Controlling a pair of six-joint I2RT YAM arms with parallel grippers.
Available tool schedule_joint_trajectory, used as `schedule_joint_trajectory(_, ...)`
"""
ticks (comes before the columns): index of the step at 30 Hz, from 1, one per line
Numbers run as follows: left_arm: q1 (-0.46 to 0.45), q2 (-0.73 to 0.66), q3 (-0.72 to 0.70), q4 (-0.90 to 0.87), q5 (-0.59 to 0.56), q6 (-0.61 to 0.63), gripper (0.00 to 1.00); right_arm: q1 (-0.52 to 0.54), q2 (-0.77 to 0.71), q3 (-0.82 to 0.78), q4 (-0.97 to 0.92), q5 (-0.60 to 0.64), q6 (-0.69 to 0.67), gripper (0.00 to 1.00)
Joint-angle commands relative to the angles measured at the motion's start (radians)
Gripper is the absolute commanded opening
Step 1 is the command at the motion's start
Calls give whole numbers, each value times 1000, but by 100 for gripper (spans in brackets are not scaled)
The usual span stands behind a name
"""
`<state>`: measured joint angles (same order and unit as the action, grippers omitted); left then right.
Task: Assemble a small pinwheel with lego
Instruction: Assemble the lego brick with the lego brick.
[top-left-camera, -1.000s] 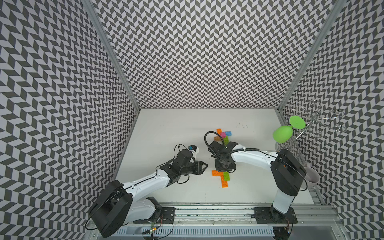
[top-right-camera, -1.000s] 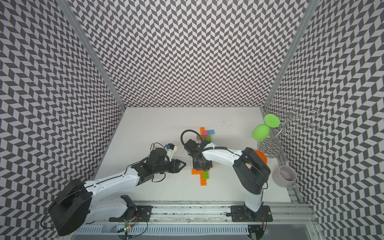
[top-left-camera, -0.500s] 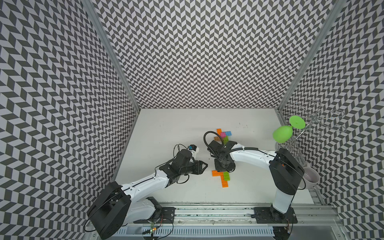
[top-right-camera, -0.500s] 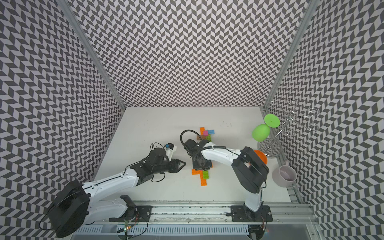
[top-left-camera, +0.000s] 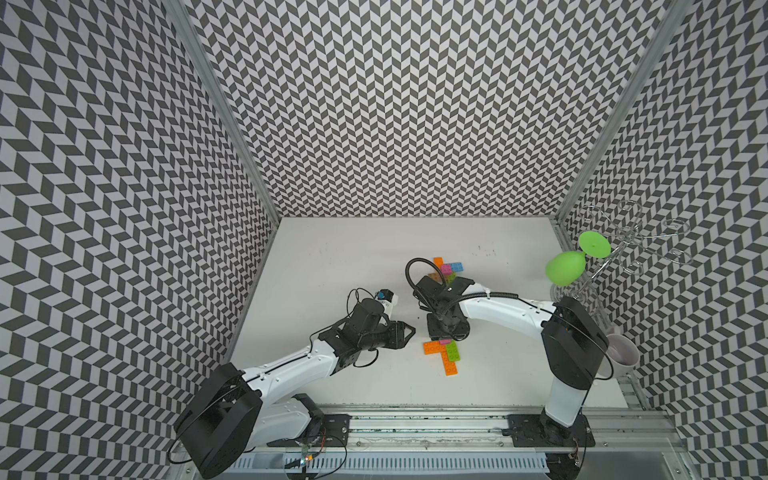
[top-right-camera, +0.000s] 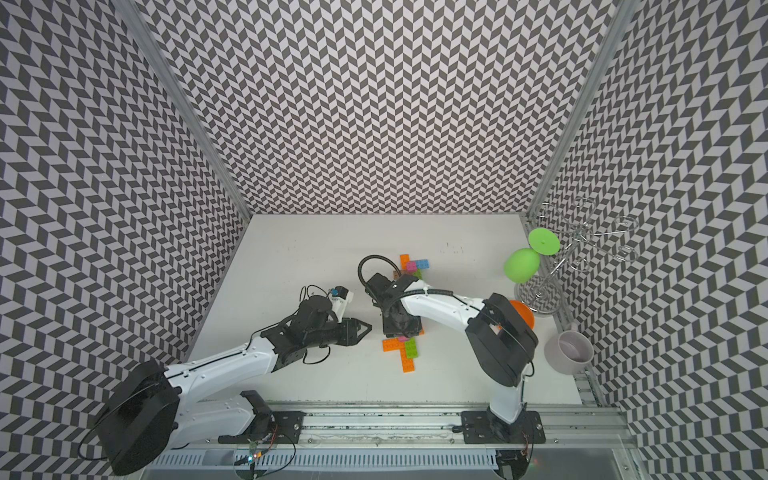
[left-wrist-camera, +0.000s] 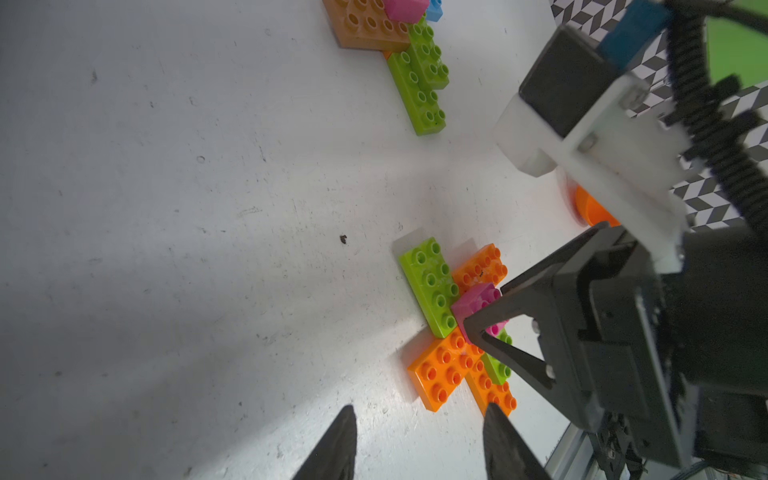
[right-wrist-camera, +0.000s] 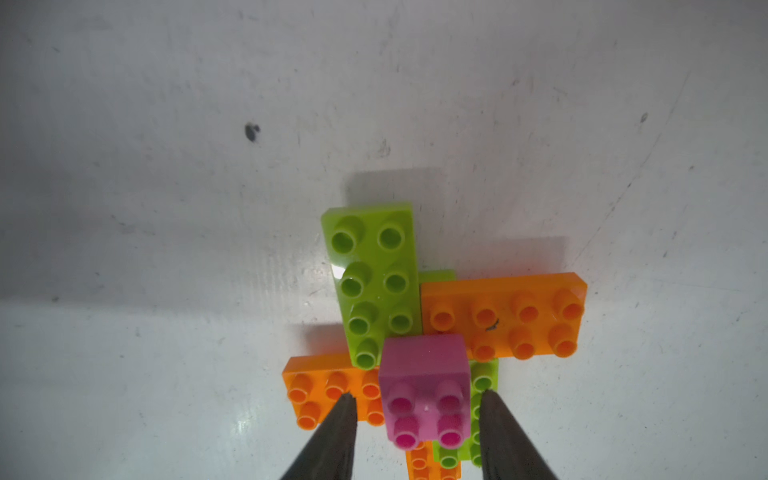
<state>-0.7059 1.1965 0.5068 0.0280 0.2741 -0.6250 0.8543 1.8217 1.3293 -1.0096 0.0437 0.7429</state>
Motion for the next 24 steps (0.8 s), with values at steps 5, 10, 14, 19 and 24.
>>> schedule_joint_trajectory(5, 22, -9, 4, 5, 7, 8, 49, 2, -17, 35, -32, 9, -4, 16)
schedule_joint_trajectory(10, 31, -19, -4, -2, 8, 8, 49, 3, 4, 14, -26, 15, -6, 2)
schedule_joint_trajectory(14, 34, -20, -6, 0, 8, 7, 49, 2, 10, -28, -17, 13, -5, 0)
schedule_joint_trajectory(19, 38, -18, -4, 0, 12, 10, 49, 2, 26, -110, 38, -25, -10, 0)
schedule_joint_trajectory(24, 63, -35, 7, -14, 9, 13, 49, 2, 40, -157, 75, -53, -17, 0)
